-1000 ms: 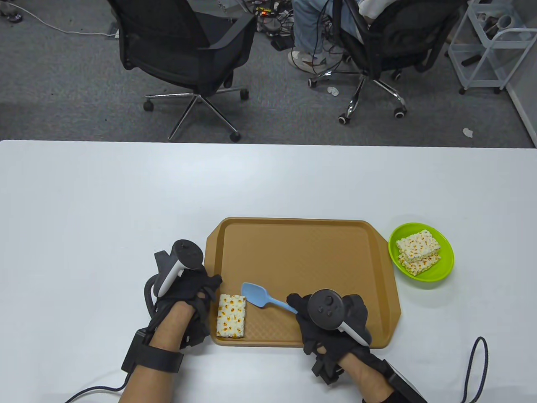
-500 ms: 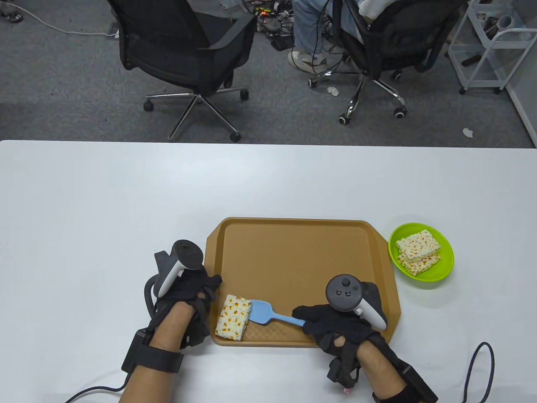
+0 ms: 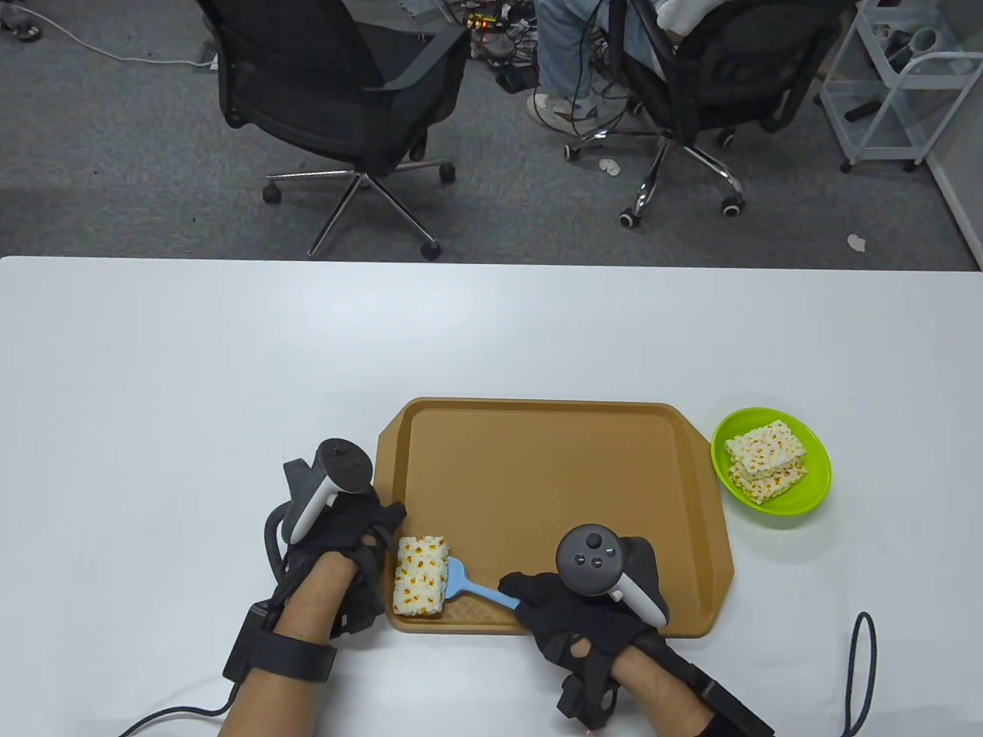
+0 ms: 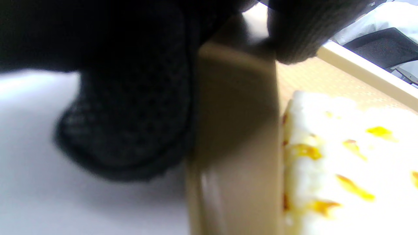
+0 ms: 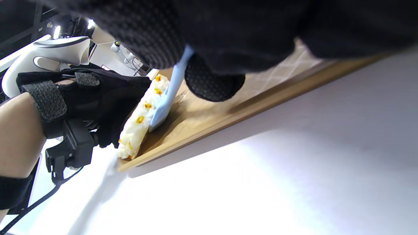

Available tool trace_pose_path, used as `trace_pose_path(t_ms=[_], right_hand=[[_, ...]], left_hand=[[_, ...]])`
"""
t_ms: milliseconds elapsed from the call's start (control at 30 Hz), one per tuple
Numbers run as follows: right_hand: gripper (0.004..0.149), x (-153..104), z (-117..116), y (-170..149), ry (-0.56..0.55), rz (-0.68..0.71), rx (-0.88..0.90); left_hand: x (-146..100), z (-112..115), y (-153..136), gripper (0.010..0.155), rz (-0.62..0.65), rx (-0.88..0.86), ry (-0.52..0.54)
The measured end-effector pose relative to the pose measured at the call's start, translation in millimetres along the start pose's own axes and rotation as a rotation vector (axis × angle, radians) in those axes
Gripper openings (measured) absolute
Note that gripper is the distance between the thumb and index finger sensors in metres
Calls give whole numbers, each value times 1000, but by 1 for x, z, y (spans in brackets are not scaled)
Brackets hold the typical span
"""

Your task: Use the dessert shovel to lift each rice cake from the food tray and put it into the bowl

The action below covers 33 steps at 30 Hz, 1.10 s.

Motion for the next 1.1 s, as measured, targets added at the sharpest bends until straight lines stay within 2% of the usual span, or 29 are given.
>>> trace_pose_path(t_ms=[100,333,533,867,1100], right_hand=[[53,-1,-1,2,-22,-2,1],[55,2,-3,-3,31,-11,49],[55,-3,18,-13,32,-16,156],[54,-31,82,-35,-180,-70,290],[54,-59,129,-60,-395,-164,373]], left_hand=[[0,0,0,71,0,-2,-2],[0,0,0,71,1,-6,-3],[3,0,-3,71,9,-43,-34],[3,0,-3,70,8,-39,-31],[3,1,-4,70,15,-59,-42]])
Point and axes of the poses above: the tracker on the back of each hand, its own y axis roughly to the thumb side, its own x axis roughly from the wrist to the fingertips, z = x × y, the point moved 3 cm from there along x, roughly from the wrist to the fingertips, and after that the axes turned 7 degrees about -z, right-handed, at the moved point
